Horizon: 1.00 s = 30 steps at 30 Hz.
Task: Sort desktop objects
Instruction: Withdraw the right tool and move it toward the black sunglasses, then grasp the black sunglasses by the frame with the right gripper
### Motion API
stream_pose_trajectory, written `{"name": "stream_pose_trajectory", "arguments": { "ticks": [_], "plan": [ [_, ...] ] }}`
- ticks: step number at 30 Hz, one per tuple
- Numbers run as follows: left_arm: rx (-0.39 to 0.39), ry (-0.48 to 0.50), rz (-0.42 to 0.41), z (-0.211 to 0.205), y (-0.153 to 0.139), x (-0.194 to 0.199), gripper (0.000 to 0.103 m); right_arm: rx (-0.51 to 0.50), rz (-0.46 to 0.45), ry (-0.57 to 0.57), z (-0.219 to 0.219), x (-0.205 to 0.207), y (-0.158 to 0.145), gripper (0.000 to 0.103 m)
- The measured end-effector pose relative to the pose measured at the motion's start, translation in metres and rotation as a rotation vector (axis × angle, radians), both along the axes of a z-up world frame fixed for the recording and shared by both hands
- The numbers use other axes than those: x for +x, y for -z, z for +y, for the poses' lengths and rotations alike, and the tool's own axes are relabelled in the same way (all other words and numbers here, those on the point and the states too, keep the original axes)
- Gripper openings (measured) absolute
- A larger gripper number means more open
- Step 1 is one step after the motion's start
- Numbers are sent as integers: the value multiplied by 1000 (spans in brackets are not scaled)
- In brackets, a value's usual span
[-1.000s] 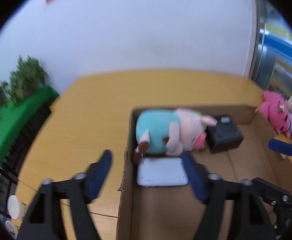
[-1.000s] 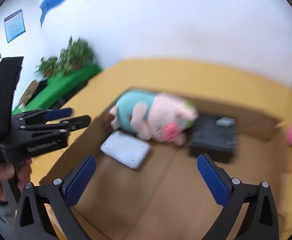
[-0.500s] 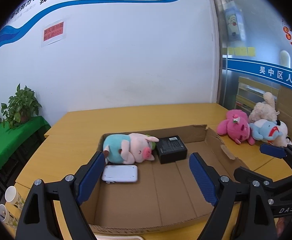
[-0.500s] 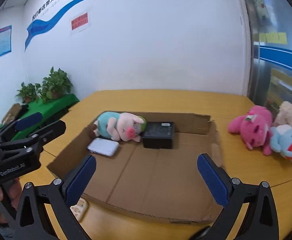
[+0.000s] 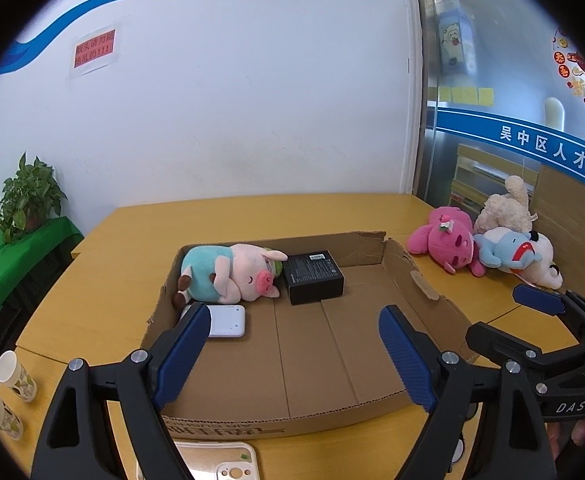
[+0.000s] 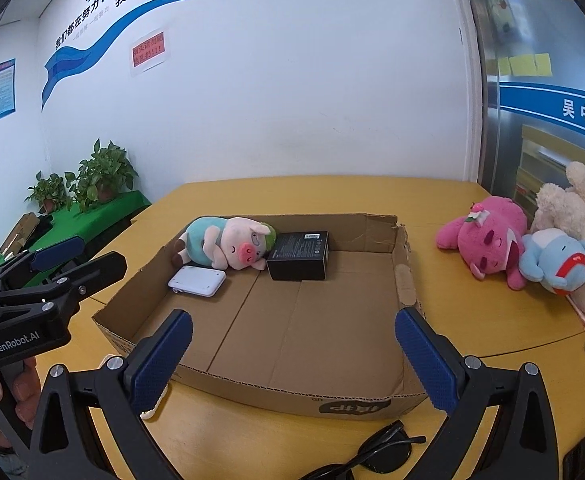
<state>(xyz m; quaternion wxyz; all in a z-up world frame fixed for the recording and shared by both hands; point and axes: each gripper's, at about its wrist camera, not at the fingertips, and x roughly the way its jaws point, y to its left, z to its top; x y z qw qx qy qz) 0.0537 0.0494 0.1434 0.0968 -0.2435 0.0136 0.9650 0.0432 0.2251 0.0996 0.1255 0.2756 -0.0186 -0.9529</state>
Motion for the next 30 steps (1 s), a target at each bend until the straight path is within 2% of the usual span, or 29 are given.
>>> {"name": "stream_pose_trajectory", "arguments": {
  "ticks": [7,11,15,19,23,25,27,30],
  "plan": [
    [-6,26,-41,7,17,4,87,-37,-29,-6,14,6,10,103],
    [2,74,-106,12,42,11,87,-64,-72,-3,38,17,30,103],
    [38,121,-207,17,74,12,87,-113,-210,21,73,27,77,103],
    [82,167,-293,26,96,11,86,-171,-324,34,87,34,118,102],
    [108,220,-332,37,107,10,87,-198,-365,-17,73,36,136,91],
    [103,229,-343,40,110,9,87,-190,-381,-47,60,32,143,81],
    [103,238,-353,41,112,8,87,-179,-405,-59,49,28,150,61],
    [102,252,-370,42,117,6,87,-183,-436,-72,42,24,162,49]
  ]
}}
